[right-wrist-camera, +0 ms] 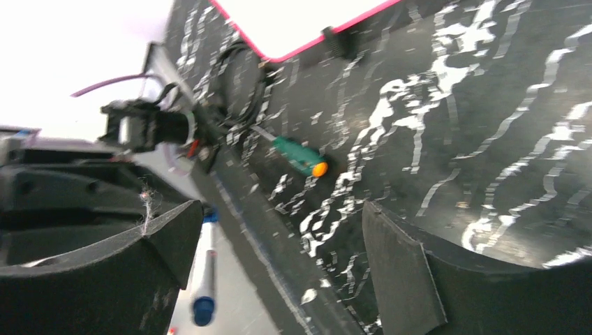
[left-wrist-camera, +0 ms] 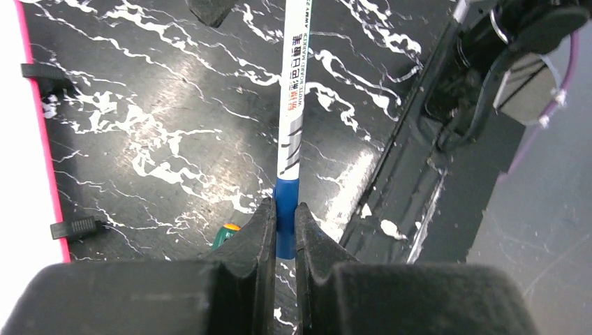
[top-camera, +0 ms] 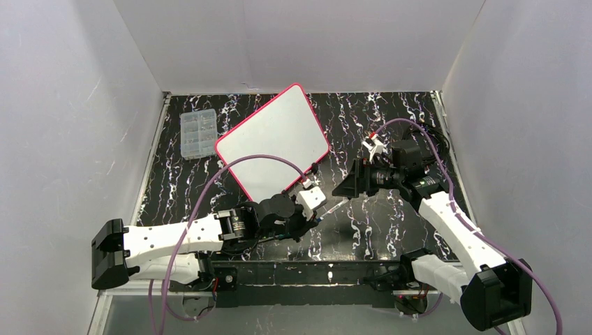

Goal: Write a sentence on the whiteboard
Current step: Open the whiteboard marker at the center of the board.

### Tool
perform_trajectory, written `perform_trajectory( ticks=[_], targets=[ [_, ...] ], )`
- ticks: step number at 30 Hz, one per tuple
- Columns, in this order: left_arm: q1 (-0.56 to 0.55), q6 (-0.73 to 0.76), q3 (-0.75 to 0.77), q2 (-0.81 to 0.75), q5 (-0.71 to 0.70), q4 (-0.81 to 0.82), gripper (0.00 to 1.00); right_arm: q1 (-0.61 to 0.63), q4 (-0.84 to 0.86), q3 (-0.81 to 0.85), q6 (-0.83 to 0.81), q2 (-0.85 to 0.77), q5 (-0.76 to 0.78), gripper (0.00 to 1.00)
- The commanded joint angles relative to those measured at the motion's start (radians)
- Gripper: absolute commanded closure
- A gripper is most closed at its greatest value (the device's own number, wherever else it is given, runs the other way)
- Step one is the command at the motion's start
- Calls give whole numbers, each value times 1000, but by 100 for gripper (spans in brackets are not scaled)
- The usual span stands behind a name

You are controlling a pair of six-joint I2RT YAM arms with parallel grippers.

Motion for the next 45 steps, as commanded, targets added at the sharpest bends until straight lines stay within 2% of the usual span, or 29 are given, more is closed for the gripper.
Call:
perform_trajectory(
  ticks=[1,10,22,29,39,45],
  targets=[
    [8,69,-2,-26,107,-87,100,-1,25,28,8,10,-285,11],
    [24,77,2,-32,158,-93,100,16,-79,25,-40,6,-322,18],
    [42,89,39,-23,195,-129,100,133,-126,22,-72,37,-278,42],
    [44,85,44,-25,193,-119,100,174,-129,23,-78,44,-266,45],
    [46,92,54,-26,203,-127,100,188,-117,17,-73,48,-273,60],
    [48,94,58,-17,201,-129,100,193,-112,16,-69,46,-286,60]
  ],
)
